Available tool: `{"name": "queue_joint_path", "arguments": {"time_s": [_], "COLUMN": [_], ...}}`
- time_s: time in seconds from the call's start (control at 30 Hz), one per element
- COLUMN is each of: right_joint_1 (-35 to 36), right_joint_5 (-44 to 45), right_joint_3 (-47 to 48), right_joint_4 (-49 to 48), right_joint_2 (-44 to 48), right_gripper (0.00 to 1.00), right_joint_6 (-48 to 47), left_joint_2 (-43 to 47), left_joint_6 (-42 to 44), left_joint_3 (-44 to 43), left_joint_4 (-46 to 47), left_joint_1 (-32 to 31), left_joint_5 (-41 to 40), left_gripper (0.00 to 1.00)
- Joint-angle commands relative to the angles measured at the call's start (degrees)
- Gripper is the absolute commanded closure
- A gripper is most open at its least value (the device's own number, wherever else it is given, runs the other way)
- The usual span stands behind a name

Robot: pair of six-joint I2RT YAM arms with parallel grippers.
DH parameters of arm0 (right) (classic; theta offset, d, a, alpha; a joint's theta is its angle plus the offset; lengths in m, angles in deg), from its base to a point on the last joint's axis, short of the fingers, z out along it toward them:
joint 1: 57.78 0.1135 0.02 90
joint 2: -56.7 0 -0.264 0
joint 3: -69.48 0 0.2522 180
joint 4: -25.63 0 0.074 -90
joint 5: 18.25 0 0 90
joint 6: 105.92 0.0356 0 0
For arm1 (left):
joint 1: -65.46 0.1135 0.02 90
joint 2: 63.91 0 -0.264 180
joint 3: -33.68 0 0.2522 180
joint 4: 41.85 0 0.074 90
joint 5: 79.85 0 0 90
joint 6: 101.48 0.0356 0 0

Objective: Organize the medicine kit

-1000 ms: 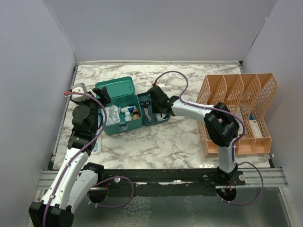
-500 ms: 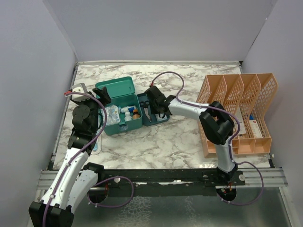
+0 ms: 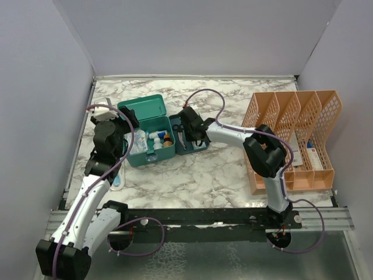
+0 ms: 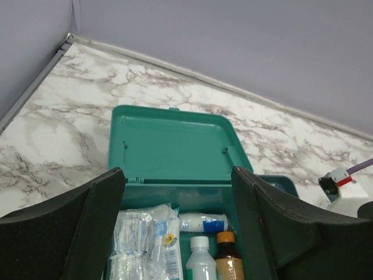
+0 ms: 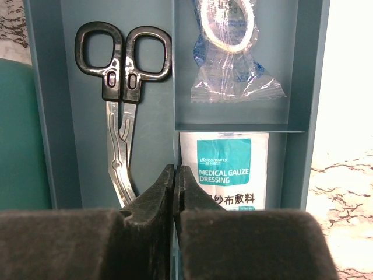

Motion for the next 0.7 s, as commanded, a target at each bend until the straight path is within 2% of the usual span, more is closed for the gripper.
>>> {"name": "queue_joint_path", "arguments": {"time_s": [0.0,0.17,0.43,0.5,0.67], "right_joint_1": [-0.11,-0.43,-1.66,-1.78,-2.27], "right_joint_5": [3.57,5.47,4.96,4.71,4.39], "right_joint_3": [-2.66,-6.98,-11.20,-11.86,-12.48], "right_joint_4": [-3.41,-6.05,-7.75,-8.06,-8.18], "right_joint_2": [2.03,6.58,10.58,11.27,12.70], "right_gripper": [0.99,0.99,0.99,0.99,0.99], "right_joint_6": [-0.73,-1.13,-2.24,-2.39,-2.47], "left_joint_2": [-4.85,-13.23,-18.86,-20.31,-22.39], "left_joint_6": [-2.07,-3.07,-4.79,-4.83,-2.38], "left_joint_3": [-6.80,-13.39,-12.87,-11.89,-10.29], "left_joint_4": [-13.79,-28.23,-33.87,-33.84,-31.43], "left_joint_1": [0.18,2.12,9.72,10.88,11.34], "left_joint_5": [-0.50,-3.61,1.34,4.42,9.51], "left_gripper": [0.22,0.21,0.24,0.28,0.51]}}
